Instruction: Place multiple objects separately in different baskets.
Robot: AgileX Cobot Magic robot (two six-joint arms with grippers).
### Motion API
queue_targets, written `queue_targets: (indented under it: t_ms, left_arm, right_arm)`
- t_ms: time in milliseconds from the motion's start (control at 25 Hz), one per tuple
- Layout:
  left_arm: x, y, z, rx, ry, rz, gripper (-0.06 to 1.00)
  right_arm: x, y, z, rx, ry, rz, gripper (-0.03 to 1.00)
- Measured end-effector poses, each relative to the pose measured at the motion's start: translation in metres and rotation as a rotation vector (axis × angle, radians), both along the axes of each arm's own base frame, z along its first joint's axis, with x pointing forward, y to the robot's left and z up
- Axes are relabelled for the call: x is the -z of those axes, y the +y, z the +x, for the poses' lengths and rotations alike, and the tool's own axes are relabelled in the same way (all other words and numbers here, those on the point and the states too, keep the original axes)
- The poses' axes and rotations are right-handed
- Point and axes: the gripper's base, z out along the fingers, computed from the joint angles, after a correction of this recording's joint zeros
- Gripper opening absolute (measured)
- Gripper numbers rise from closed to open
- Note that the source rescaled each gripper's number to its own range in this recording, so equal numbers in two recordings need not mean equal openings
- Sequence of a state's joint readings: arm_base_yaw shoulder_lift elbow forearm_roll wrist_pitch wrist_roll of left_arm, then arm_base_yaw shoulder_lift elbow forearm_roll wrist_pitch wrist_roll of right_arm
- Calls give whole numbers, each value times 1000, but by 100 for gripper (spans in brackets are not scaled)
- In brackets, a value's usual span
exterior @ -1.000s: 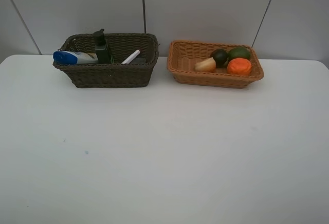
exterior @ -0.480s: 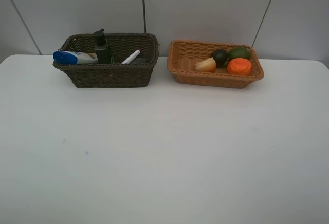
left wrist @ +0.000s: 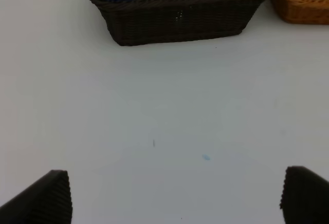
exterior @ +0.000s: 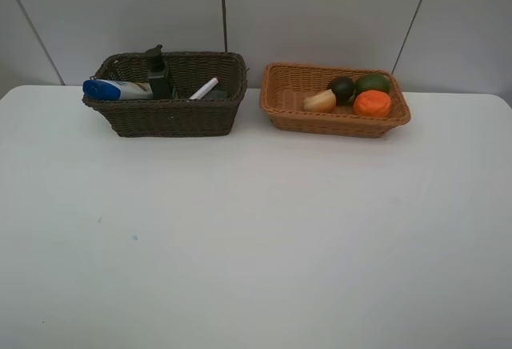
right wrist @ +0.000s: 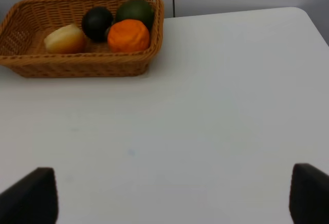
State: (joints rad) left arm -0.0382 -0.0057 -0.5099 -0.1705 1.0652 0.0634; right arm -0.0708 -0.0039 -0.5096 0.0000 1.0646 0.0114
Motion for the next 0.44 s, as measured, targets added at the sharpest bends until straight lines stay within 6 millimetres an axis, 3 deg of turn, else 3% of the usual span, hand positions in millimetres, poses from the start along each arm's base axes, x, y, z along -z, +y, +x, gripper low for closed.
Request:
queue_targets:
  t_ms: [440]
  left_arm:
    - [0, 0, 0, 0, 0, 0, 100]
  right_arm:
    - [0, 0, 0, 0, 0, 0, 100]
